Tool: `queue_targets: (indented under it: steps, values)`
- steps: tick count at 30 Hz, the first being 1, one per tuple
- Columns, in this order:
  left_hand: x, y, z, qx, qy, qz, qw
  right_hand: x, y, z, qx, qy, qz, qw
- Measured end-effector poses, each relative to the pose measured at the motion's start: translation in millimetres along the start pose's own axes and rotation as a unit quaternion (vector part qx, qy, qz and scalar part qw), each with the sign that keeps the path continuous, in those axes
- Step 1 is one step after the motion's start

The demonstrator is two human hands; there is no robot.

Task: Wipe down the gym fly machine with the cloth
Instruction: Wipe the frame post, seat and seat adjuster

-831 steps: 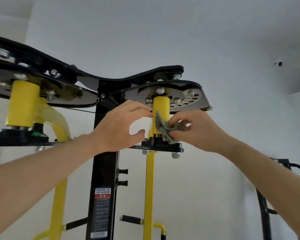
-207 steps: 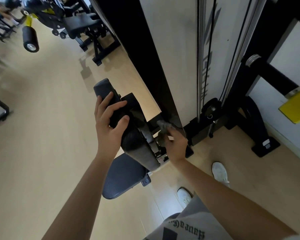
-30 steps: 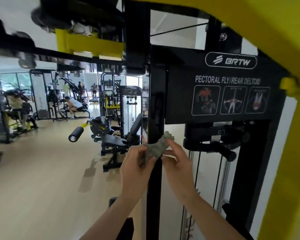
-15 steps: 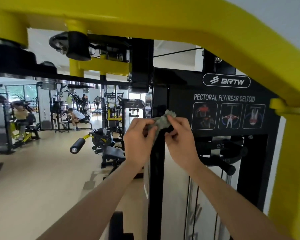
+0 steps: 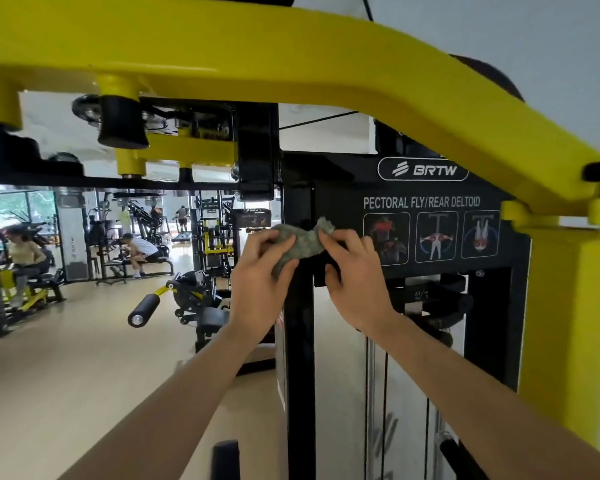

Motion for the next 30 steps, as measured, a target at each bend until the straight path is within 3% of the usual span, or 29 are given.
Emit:
queue_targets:
  steps: [4,9,12,15,17,18,20,22,24,27,30]
  values:
    - [4.5,20.1,-8.8,-0.022,0.002,-0.029,0.999,-9.1,26.8,-0.5,0.038,0.021,-0.012,0.999]
    - [13.7,29.6,-15.4,-0.049,-0.035,-0.118,0.991,-12.3,34.8,-0.7,0.043,0.002,-0.029,0.999]
    - [23.5,16.7,-7.4,-0.057,-0.068,-0.157,0.984,-6.5,23.4,-0.3,0.008,-0.045,-0.032,0.998]
    - [31.3,-5.3,7.1,-0.070,-0.096,-0.137,0.983,4.9,3.8,2.1,-0.068,-0.120,0.011,0.990]
    - [34.1,-22.4,16.3,-0.072,-0.106,-0.116,0.985,9.4,-8.5,6.8,-0.149,-0.204,0.035,0.967]
    - [35.2,-30.8,20.9,-0.070,-0.110,-0.105,0.986,8.6,-13.0,10.9,-0.204,-0.274,0.041,0.939]
    - [37.0,-45.7,28.6,-0.060,-0.113,-0.082,0.988,3.4,-18.2,16.1,-0.307,-0.430,0.062,0.847]
    - [37.2,-55.8,31.2,-0.036,-0.124,-0.066,0.989,3.3,-23.2,16.7,-0.348,-0.534,0.097,0.764]
    - [34.2,-60.6,30.3,-0.013,-0.149,-0.070,0.986,7.7,-28.2,15.5,-0.338,-0.588,0.128,0.723]
    - [31.4,-65.0,29.9,0.002,-0.144,-0.079,0.986,13.7,-34.6,12.8,-0.300,-0.599,0.142,0.729]
    - [35.2,-73.7,34.8,-0.037,-0.139,-0.046,0.989,16.0,-41.2,6.5,-0.256,-0.564,0.114,0.777]
Point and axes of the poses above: each hand's wrist, its own y-axis away from the middle knuckle, its own x-axis out of the back of the hand, z = x × y, the point moved 6 cm from there along -y, towards the middle knuckle, and after that the axes turned 4 degrees about x, right-handed, at the moved point
